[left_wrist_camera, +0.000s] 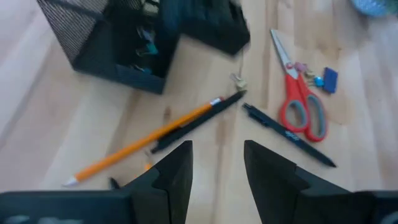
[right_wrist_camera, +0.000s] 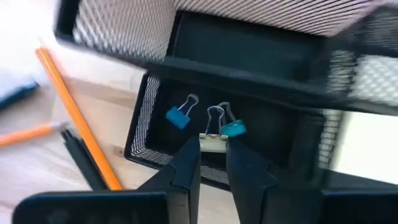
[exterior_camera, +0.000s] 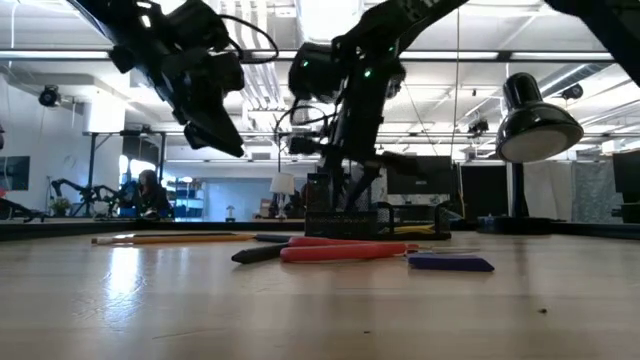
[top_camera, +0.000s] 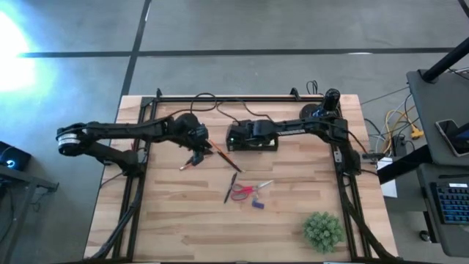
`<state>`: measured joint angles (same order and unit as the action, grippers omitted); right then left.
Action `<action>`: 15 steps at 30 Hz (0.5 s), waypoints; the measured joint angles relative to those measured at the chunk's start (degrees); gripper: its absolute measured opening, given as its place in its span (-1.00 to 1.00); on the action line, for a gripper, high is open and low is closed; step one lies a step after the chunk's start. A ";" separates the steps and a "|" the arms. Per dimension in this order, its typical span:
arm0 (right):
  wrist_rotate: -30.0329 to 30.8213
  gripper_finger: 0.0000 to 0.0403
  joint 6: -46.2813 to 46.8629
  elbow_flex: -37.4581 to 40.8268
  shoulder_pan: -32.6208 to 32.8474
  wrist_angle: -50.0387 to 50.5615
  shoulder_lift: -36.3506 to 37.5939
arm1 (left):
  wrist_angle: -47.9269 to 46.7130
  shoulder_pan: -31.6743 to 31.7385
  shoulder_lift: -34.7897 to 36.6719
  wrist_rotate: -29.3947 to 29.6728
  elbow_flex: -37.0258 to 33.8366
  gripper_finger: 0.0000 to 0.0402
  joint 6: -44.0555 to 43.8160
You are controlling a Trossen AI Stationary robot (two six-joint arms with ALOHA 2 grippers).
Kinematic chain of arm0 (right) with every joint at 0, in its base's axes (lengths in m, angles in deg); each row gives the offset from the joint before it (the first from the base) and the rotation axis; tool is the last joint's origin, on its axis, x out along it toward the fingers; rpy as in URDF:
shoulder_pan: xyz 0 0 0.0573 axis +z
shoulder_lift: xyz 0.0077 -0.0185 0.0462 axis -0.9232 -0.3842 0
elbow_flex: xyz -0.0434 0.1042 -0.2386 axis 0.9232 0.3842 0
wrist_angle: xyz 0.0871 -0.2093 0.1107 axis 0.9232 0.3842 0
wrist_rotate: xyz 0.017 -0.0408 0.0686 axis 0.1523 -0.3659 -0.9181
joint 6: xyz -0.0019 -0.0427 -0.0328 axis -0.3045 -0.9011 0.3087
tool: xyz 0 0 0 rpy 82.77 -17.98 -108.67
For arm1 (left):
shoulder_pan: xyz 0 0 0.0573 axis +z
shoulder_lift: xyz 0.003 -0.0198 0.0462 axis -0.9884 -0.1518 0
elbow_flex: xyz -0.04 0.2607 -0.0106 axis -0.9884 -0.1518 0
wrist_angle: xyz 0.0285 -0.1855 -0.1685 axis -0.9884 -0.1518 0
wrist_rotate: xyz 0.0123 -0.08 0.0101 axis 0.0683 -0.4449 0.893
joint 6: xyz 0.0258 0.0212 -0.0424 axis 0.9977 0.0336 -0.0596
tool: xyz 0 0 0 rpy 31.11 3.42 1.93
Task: Pick and place office supplies into organizer
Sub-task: Put the right yellow binder clip into the desk organizer, then put the top yellow binder clip into the desk organizer
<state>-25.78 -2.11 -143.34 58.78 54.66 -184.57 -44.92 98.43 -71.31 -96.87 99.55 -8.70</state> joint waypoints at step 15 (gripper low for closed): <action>-1.28 -0.01 -21.64 -5.11 4.17 9.18 2.73 | -0.19 1.23 -0.62 -0.45 0.00 -0.36 2.10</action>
<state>-27.06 -23.75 -148.44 62.96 63.84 -181.84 -45.11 99.66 -71.93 -97.32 99.55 -6.60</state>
